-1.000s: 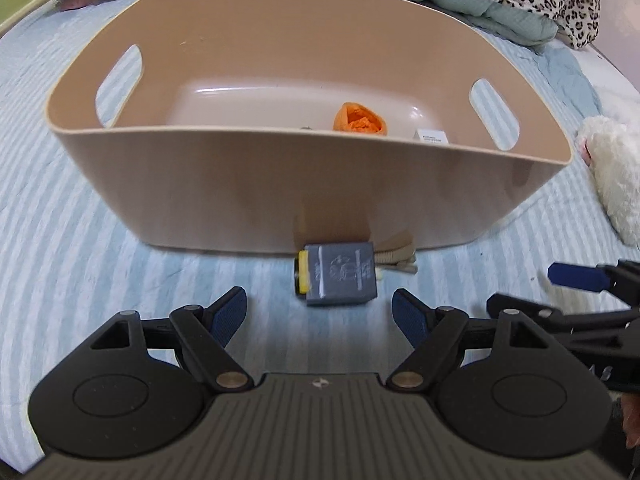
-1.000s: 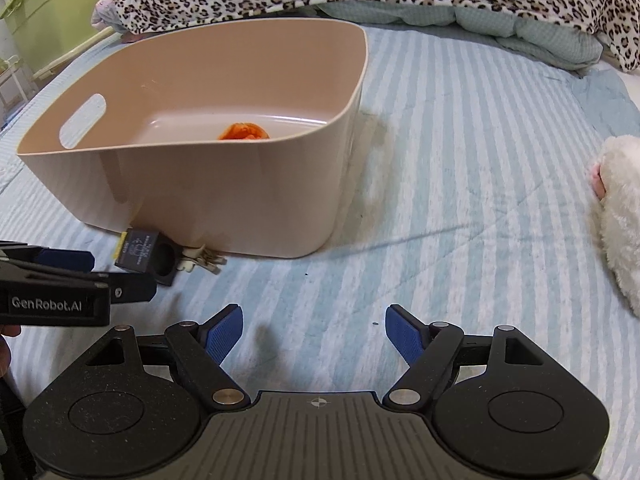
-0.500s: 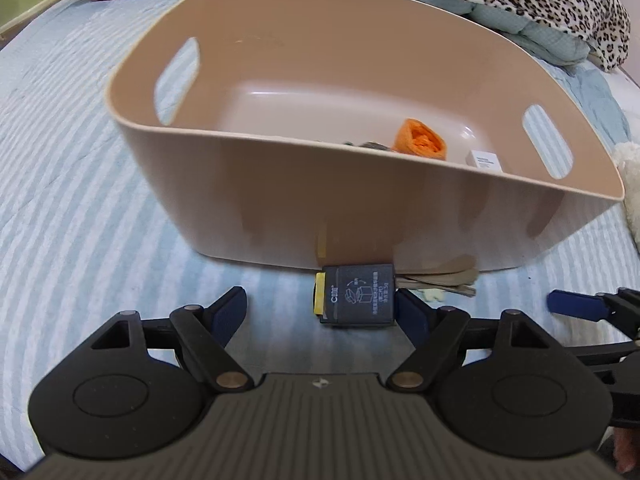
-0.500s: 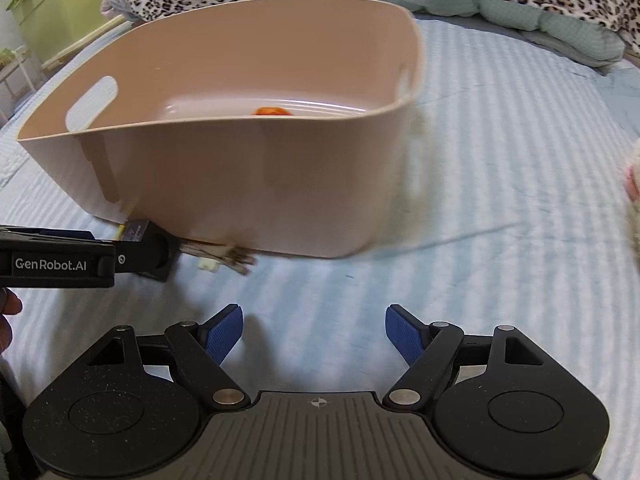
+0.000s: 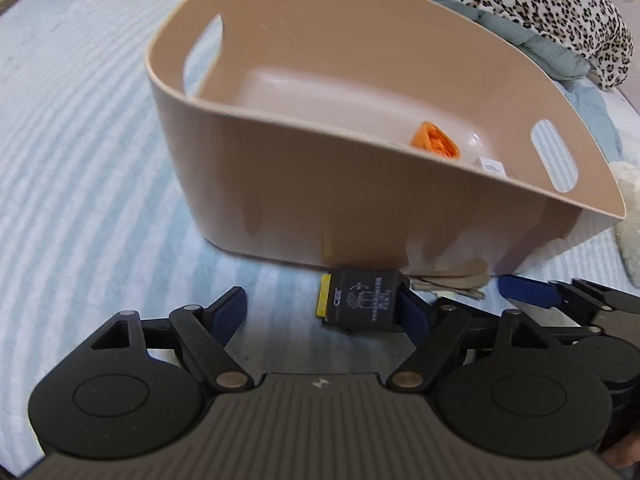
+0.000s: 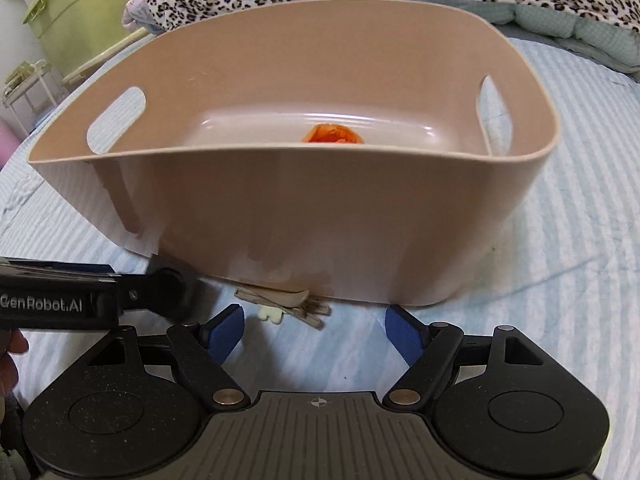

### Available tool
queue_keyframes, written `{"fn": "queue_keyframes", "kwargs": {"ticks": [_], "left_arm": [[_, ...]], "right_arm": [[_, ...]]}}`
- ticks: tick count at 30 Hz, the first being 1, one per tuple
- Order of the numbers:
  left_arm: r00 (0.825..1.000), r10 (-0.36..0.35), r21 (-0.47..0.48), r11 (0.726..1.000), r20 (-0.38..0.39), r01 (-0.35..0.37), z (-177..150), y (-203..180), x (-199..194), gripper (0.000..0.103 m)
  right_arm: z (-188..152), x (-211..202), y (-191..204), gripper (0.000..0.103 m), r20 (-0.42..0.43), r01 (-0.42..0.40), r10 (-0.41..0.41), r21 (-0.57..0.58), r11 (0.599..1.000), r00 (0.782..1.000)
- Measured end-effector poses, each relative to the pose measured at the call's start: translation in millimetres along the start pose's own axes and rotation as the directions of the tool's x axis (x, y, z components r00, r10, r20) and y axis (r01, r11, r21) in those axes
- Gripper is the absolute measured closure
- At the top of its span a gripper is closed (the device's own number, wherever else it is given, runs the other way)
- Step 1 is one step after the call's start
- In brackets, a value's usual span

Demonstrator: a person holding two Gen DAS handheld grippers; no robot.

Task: Organize objects
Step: 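Grasp the black battery box with the left tool while the right tool grasps the keys, then drop the battery box into the basket with the left tool while the right tool drops the keys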

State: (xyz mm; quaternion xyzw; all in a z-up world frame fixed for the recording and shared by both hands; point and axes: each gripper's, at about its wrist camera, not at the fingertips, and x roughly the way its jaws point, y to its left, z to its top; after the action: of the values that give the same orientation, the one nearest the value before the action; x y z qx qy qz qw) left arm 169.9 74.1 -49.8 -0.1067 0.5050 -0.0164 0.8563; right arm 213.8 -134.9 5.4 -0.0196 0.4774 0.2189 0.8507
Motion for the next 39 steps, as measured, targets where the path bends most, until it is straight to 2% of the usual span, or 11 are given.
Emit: {"fn": "queue_keyframes", "kwargs": {"ticks": [2, 5, 7, 9, 13, 14, 21, 27, 28, 29, 39], "left_arm": [[1.0, -0.005, 0.009, 1.0, -0.003, 0.005, -2, -1, 5, 0.021], [1.0, -0.019, 0.035, 0.999, -0.001, 0.019, -2, -4, 8, 0.028], [0.998, -0.061, 0.044, 0.997, -0.005, 0.061, -2, -7, 8, 0.047], [0.995, -0.101, 0.05, 0.994, -0.015, 0.102, -1, -10, 8, 0.058], [0.997, -0.072, 0.081, 0.994, -0.012, 0.073, -2, -16, 7, 0.059], [0.998, -0.067, 0.081, 0.994, -0.012, 0.067, -2, -16, 6, 0.059], [1.0, -0.007, 0.098, 0.995, 0.002, 0.006, -4, -18, -4, 0.059], [1.0, 0.008, 0.112, 0.994, 0.012, -0.01, -7, -16, -15, 0.059], [1.0, 0.01, 0.117, 0.993, 0.014, -0.011, -7, -17, -17, 0.059], [1.0, 0.011, 0.122, 0.992, 0.015, -0.012, -8, -18, -18, 0.059], [0.999, 0.03, 0.148, 0.988, 0.046, -0.036, -22, -20, -42, 0.059]], "right_arm": [[-2, 1, 2, 0.028, 0.002, 0.007, -0.007, -0.025, 1.0, 1.0], [-4, 1, 6, 0.032, 0.006, 0.018, -0.018, -0.057, 0.998, 1.0], [-3, 1, 8, 0.037, 0.006, 0.024, -0.024, -0.075, 0.997, 1.0], [-2, 1, 11, 0.045, 0.004, 0.028, -0.028, -0.092, 0.995, 1.0], [-3, -2, 19, 0.064, 0.001, 0.032, -0.032, -0.146, 0.989, 0.999], [-4, -3, 21, 0.066, 0.004, 0.031, -0.03, -0.157, 0.987, 1.0], [-9, -10, 21, 0.069, 0.021, 0.025, -0.022, -0.152, 0.988, 1.0], [-13, -19, 28, 0.072, 0.021, 0.027, -0.024, -0.175, 0.984, 0.999], [-15, -21, 28, 0.076, 0.021, 0.027, -0.024, -0.178, 0.984, 0.999], [-18, -26, 26, 0.086, 0.022, 0.027, -0.024, -0.18, 0.983, 0.999], [-31, -43, 29, 0.087, 0.03, 0.03, -0.024, -0.209, 0.977, 0.999]]}}
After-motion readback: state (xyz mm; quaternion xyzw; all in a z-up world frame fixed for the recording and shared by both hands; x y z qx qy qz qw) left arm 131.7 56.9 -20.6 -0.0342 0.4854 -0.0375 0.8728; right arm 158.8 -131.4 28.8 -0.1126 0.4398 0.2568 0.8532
